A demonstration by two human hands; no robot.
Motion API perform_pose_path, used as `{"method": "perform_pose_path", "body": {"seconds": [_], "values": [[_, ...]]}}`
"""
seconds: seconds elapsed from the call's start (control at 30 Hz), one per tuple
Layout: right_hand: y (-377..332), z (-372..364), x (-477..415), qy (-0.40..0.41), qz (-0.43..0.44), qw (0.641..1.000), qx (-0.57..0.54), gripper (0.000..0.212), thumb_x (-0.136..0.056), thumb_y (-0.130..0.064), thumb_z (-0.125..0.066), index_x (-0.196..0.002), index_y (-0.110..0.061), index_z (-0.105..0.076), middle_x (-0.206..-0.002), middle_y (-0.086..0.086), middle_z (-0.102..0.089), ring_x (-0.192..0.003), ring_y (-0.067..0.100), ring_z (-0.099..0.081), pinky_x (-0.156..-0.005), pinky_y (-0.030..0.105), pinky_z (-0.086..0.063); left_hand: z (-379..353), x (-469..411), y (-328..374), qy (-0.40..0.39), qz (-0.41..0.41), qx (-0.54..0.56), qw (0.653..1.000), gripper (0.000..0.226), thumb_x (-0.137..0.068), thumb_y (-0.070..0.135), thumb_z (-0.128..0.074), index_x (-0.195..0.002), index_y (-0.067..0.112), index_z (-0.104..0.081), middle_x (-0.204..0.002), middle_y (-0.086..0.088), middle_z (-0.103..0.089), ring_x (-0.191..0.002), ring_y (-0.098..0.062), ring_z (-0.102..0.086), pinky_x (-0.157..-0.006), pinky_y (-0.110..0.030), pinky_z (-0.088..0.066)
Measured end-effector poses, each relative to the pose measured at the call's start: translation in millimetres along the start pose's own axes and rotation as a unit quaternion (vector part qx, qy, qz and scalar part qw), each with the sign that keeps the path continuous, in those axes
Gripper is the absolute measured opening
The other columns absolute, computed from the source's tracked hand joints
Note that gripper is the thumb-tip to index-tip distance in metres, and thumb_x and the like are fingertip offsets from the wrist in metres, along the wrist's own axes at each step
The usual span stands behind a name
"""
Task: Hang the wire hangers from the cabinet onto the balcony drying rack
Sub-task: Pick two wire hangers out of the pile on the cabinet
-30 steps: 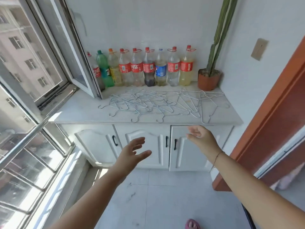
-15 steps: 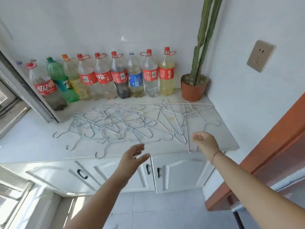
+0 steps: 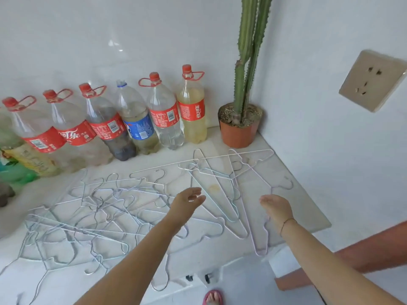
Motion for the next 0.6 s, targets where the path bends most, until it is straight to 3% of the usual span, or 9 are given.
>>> {"method": "perform_pose_path", "body": {"seconds": [0.13,0.23,0.33,0.47,0.6], "values": [[-11.6,-14.3,-20.8,0.007,-0.042,0.998,-0.045,0.027,-0.070,-0.007,-0.053,-0.047,-0.012,-0.038,-0.051,-0.003,-0.033,-0.056,0.017,-0.029,-0.053,0.024,-0.023,-18.7,-67.4,-0.9,-0.058,0.008,-0.023,0.998,0.034,-0.084,0.020,-0.068,-0.116,0.009,-0.062,-0.109,-0.004,-0.064,-0.105,-0.019,-0.060,-0.086,-0.020,-0.040],[-24.3,-29.7,-34.3,-0.004,-0.027,0.998,-0.054,0.024,-0.064,-0.010,-0.048,-0.052,-0.016,-0.028,-0.055,0.004,-0.025,-0.061,0.021,-0.022,-0.054,0.028,-0.014,-22.2,-104.5,-8.8,-0.070,0.016,-0.055,0.996,0.034,-0.083,0.018,-0.069,-0.115,0.008,-0.063,-0.112,-0.006,-0.064,-0.104,-0.020,-0.059,-0.087,-0.021,-0.039],[-24.8,-43.5,-46.7,-0.009,-0.021,0.999,-0.047,0.021,-0.066,-0.010,-0.048,-0.056,-0.015,-0.030,-0.063,0.010,-0.024,-0.064,0.021,-0.022,-0.056,0.030,-0.014,-0.6,-129.6,-24.5,-0.015,0.026,-0.095,0.995,0.033,-0.083,0.013,-0.069,-0.114,0.005,-0.063,-0.115,-0.010,-0.064,-0.101,-0.023,-0.059,-0.086,-0.021,-0.039],[-25.9,-57.1,-65.1,-0.026,-0.014,0.999,-0.019,0.038,-0.073,-0.003,-0.049,-0.046,-0.020,-0.028,-0.046,-0.008,-0.027,-0.052,0.013,-0.024,-0.051,0.024,-0.019,47.7,-144.7,-53.5,0.073,0.047,-0.172,0.981,0.033,-0.081,0.012,-0.070,-0.113,0.006,-0.064,-0.112,-0.012,-0.063,-0.101,-0.027,-0.061,-0.085,-0.026,-0.042],[-26.6,-68.4,-75.4,-0.039,-0.016,0.999,-0.006,0.037,-0.073,0.000,-0.047,-0.047,-0.020,-0.028,-0.043,-0.008,-0.027,-0.047,0.011,-0.023,-0.049,0.024,-0.017,78.3,-149.1,-68.4,0.113,0.058,-0.252,0.959,0.032,-0.079,0.017,-0.071,-0.110,0.011,-0.067,-0.104,-0.011,-0.065,-0.099,-0.030,-0.059,-0.088,-0.037,-0.046]]}}
Point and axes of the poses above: each hand's wrist, its own x-axis away from the middle knuckle, its own z-axis out of the back of the hand, y = z × x, the point moved 7 cm from there along -x, towards the middle knuckle
